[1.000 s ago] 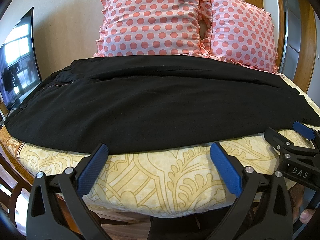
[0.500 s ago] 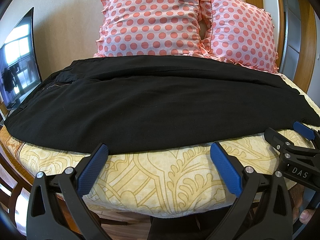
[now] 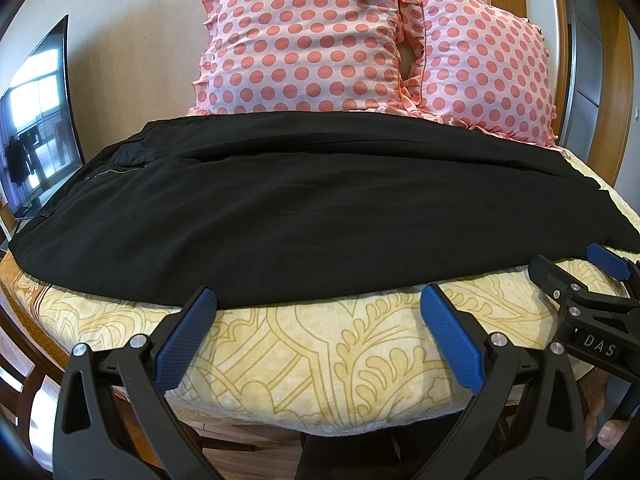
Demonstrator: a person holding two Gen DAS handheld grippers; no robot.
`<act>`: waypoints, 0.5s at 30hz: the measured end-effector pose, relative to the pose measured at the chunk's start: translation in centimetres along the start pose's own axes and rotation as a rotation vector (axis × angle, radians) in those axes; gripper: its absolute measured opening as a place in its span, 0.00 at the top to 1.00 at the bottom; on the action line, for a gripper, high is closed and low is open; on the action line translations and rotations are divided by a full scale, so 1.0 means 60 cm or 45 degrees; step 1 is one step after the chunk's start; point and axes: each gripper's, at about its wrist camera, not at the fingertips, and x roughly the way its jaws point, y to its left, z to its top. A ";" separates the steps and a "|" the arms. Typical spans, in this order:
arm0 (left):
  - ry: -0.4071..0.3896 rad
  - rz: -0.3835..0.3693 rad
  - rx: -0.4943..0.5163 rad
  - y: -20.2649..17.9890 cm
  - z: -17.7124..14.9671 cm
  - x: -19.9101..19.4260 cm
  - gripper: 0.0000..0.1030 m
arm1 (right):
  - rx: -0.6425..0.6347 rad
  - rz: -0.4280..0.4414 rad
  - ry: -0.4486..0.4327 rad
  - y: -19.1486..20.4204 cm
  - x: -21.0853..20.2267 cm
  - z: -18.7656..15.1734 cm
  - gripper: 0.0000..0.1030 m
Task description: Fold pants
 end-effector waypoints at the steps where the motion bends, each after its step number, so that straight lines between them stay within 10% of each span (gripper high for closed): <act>1: 0.000 0.000 0.000 0.000 0.000 0.000 0.02 | 0.000 0.000 0.000 0.000 0.000 -0.001 0.01; 15: -0.003 0.000 0.001 0.000 0.000 0.000 0.02 | 0.002 -0.001 -0.003 -0.002 -0.001 -0.001 0.01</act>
